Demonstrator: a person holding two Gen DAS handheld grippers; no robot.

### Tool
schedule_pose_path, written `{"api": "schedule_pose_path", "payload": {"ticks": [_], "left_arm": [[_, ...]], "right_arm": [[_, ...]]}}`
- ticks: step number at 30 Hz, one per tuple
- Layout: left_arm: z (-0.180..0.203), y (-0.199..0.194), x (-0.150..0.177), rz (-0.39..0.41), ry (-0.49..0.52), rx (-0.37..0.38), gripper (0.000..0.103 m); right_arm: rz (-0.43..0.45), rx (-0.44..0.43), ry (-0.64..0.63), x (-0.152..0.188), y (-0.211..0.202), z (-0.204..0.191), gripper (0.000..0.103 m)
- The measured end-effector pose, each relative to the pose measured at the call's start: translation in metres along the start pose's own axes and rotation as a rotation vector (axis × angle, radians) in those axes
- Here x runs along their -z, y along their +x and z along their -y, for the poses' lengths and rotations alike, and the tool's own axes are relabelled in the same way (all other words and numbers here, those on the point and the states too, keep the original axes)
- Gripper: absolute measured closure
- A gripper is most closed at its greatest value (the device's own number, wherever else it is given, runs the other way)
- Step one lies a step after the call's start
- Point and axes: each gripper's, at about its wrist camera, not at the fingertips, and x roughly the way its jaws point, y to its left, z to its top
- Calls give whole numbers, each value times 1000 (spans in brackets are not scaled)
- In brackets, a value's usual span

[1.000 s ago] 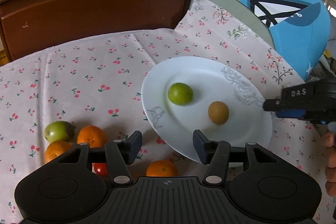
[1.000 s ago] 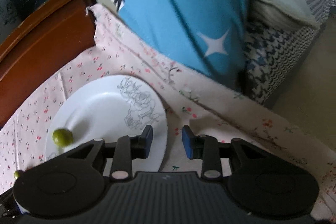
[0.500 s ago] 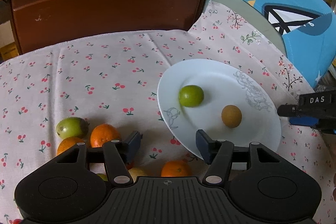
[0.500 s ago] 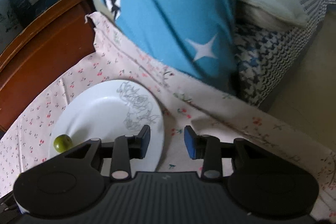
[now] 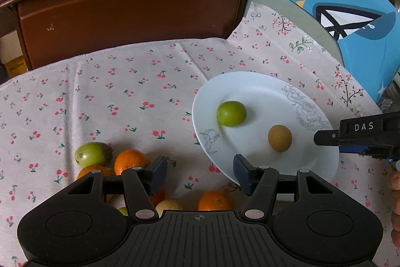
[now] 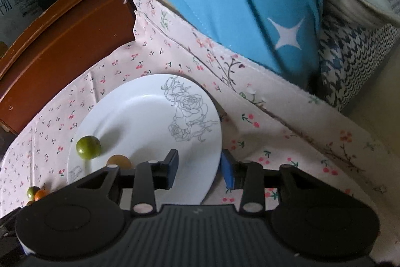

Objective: Organize fruits
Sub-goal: 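Lift both grippers away from the plate back toward the fruit cluster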

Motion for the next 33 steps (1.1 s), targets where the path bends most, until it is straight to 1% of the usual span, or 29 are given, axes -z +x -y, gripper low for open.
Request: {"api": "schedule_pose_path", "payload": {"ticks": [2,6,10,14,19,22,25,26,29,33], "left_arm": [[0,-1,0,1,0,-9,44],[1,-5,1,2,8,-34,44],[4,-8,4,-2,25,-55,44],[4,-16,8,-4,30,-66,46],[-2,-38,8,10,5,-52,46],[-6,-56,8,19,3,-41,46],[-11,-78,8,25,3,-44,44],[-14,-86,10,30,2,-44,41],[-23,-105,15,37,-3,-60,36],[-37,-121,24,27,-37,-80,35]], "right_arm": [[2,5,-18,0,1,-2,64],[-5,-18,-35,3,0,-6,64],[-13,-23,-82,11,-2,-18,65],[-30,-46,-95,18,-3,-26,65],[-58,-79,-98,26,-7,-35,65],[-69,-78,-95,31,-13,-39,65],[-32,-86,-111,36,-24,-43,65],[-22,-96,-119,38,-29,-45,65],[-2,-143,-121,45,-45,-50,65],[11,-202,-140,62,-63,-59,65]]}}
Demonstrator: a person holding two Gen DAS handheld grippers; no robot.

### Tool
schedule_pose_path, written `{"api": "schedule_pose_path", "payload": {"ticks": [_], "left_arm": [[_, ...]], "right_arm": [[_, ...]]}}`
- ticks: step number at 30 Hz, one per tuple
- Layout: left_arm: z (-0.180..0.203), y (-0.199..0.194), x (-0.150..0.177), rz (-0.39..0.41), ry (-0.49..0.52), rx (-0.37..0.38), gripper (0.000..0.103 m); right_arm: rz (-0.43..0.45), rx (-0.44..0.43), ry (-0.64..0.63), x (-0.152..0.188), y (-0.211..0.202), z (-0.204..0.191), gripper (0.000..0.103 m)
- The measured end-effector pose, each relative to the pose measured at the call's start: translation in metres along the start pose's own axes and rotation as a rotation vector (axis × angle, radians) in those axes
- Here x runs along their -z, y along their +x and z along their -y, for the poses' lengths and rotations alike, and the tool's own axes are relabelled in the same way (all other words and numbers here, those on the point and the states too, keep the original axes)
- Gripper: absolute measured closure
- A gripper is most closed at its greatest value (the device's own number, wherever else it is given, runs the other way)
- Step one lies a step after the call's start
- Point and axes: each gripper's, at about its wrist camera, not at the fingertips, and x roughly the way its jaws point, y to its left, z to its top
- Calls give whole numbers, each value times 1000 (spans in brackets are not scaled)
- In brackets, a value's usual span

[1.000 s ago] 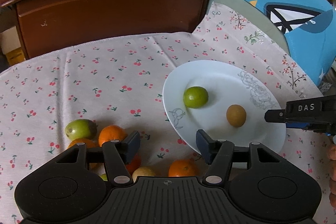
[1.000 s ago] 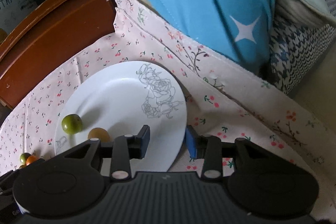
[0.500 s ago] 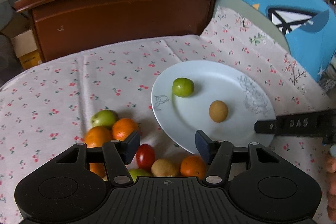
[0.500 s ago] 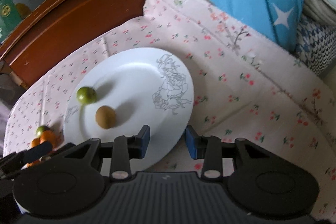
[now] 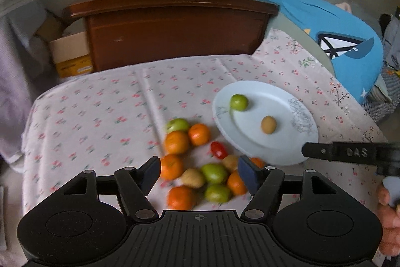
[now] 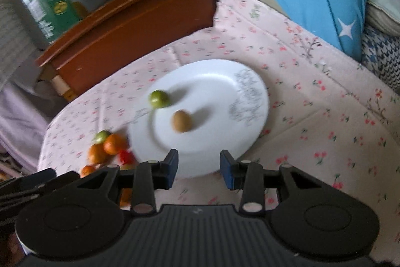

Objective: Organize fruits
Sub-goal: 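Lift both grippers away from the plate back toward the fruit cluster, then grasp red cherry tomato with left gripper while right gripper grasps another brown fruit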

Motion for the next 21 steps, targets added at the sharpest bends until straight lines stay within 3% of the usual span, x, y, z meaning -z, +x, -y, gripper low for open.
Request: {"api": "schedule_pose_path", "payload": {"ticks": [10,21], "left_arm": [[-41,-23,24,-29,-76,-73,34],[-53,-29,60,-59,-33,-107,34]], "right_arm": [[-30,-78,-74,43,-23,-29,65],[-72,-111,-89,75,-30,-38,64]]}}
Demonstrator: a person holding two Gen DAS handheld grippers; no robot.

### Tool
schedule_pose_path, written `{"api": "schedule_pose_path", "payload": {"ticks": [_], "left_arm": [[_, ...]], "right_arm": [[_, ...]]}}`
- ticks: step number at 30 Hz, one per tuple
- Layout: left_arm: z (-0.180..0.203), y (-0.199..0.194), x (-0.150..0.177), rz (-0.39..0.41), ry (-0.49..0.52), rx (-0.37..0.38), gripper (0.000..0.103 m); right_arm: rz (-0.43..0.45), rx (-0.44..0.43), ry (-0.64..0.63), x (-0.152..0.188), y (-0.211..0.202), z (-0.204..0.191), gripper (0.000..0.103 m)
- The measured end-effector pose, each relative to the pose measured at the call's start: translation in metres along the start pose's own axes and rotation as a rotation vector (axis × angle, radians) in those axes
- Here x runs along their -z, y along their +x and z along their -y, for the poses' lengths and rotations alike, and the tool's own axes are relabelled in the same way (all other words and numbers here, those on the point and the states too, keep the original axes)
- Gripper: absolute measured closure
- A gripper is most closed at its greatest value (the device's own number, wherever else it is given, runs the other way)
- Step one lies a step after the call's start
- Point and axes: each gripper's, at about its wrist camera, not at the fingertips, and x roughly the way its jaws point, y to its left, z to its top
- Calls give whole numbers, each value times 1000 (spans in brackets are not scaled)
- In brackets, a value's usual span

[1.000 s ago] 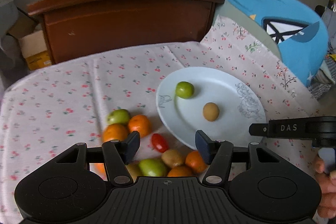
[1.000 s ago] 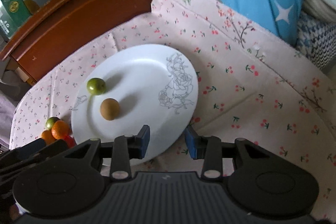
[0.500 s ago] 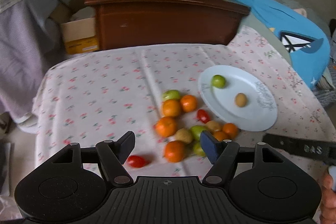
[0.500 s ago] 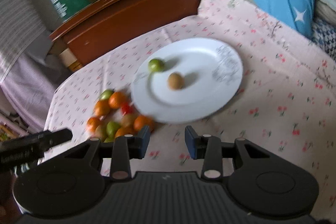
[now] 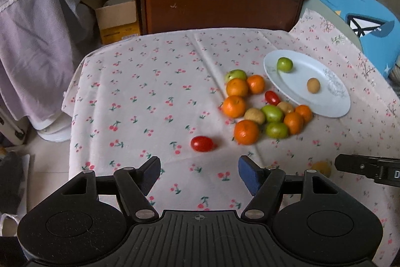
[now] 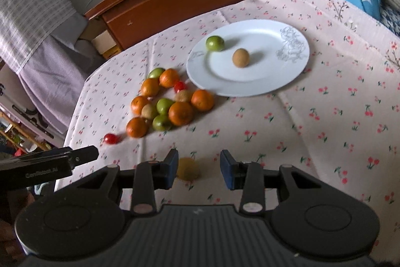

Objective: Organize fruits
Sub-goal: 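Grasp red cherry tomato with left gripper while right gripper grasps another brown fruit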

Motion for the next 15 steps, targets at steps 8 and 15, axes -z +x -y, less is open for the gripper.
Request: {"api": "schedule_pose_path", "payload": {"ticks": [8,15], "left_arm": [[-5,15,0,12,-36,-22,34],[0,30,-3,19,-33,-19,37]], "right_arm": [[-22,-15,-22,8,7,-8,64],[-42,-14,-38,11,14,-12,64]]}}
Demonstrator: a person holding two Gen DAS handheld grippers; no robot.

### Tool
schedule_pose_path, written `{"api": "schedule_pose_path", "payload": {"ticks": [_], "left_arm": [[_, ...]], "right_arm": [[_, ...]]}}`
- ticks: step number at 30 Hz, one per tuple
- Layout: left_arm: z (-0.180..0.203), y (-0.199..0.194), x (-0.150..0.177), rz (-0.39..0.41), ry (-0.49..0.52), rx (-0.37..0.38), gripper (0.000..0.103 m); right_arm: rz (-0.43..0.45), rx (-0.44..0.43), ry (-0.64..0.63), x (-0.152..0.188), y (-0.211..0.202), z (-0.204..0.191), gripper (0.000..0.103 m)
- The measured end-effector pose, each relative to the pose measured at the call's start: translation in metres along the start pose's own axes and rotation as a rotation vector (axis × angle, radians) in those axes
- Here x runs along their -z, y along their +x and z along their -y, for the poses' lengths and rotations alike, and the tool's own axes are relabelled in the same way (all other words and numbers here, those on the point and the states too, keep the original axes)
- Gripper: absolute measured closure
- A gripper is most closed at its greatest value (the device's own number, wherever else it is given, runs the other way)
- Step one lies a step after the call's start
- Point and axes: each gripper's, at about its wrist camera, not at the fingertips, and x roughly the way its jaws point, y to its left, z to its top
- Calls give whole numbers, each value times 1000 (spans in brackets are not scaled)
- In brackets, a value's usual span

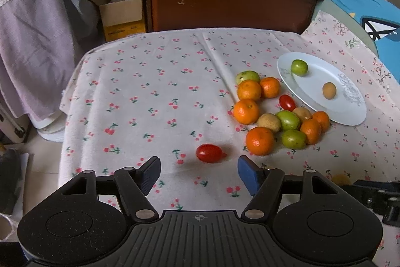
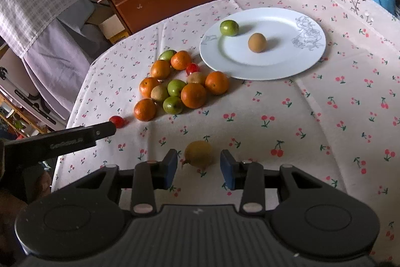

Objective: Organize fruits
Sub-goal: 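Grasp red cherry tomato with left gripper while right gripper grasps another brown fruit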

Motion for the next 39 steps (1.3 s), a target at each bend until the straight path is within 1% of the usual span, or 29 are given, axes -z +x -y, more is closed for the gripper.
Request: {"api": "schedule_pose_path", "payload": {"ticks": [2,7,12,16,18,23,26,28,31,32,33,35,39], "left_arm": [[2,2,0,5,5,6,37],[6,12,0,9,18,-12,38],[7,18,0,6,17,-18,48],[8,21,0,7,21,-25,53],[8,21,0,11,23,-22,57],[9,22,0,18,36,-26,62],[9,22,0,16,28,-21,63],[9,21,0,17,27,-18,65],[9,20,1,20,32,-12,71],[10,20,1,21,33,-7,75],[10,20,1,22,35,-2,79],[10,19,2,24,33,6,79],[9,17,1,30,14,21,80]], "right_arm": [[-7,-5,-2,1,2,-1,64],[-16,-3,-20,2,7,-5,64],[-23,7,-29,4,10,-5,64],[-18,11,-47,4,11,-8,64],[-16,15,-58,5,11,-9,63],[-11,19,-77,6,11,-11,64],[-3,19,-68,6,11,-11,64],[1,20,-64,5,11,-10,64],[7,25,-55,4,12,-10,64],[9,25,-53,4,12,-10,64],[12,26,-57,4,13,-10,66],[20,39,-67,4,14,-11,74],[24,34,-47,3,14,-7,75]]}}
